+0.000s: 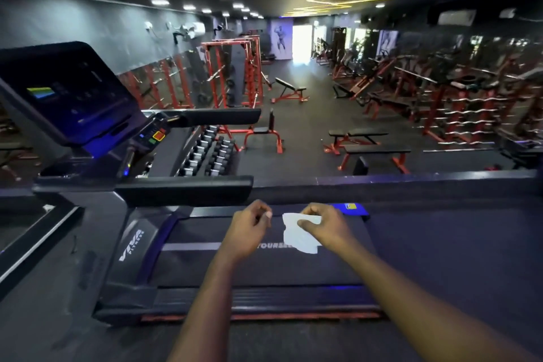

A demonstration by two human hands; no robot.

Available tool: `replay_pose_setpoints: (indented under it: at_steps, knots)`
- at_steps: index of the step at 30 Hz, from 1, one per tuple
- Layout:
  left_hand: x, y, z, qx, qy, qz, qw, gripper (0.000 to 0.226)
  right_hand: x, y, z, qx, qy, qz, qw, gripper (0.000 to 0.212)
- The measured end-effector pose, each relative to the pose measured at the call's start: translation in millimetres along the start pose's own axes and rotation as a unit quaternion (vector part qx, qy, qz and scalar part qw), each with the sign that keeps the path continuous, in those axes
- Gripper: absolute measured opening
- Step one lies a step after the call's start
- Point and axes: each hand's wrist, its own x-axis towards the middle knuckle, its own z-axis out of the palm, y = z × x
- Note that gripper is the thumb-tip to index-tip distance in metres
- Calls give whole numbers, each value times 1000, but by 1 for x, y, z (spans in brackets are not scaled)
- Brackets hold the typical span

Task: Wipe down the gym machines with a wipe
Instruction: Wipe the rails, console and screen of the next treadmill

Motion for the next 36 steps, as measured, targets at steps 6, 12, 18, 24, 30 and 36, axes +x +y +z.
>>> replay_pose_setpoints:
  at_steps: [6,12,18,24,30,36]
  knots:
    - [100,-31,-32,32,66,-21,997,14,127,-8,22,-3,-30,-31,999,17]
    - [187,-81,-42,71,101,-69,990,10,255,2,68,12,-107,-67,992,20]
    - [287,-137,-37,140,213,-164,953,13,415,19,131,20,-242,-132,961,18]
    - [367,-150,-42,185,353,-304,865,14,532,8,174,23,-400,-215,891,20]
    - [378,-138,-42,164,444,-393,788,21,570,-20,196,47,-496,-283,820,8]
    - [366,-153,-34,173,550,-436,691,9,579,-32,236,59,-581,-343,736,7]
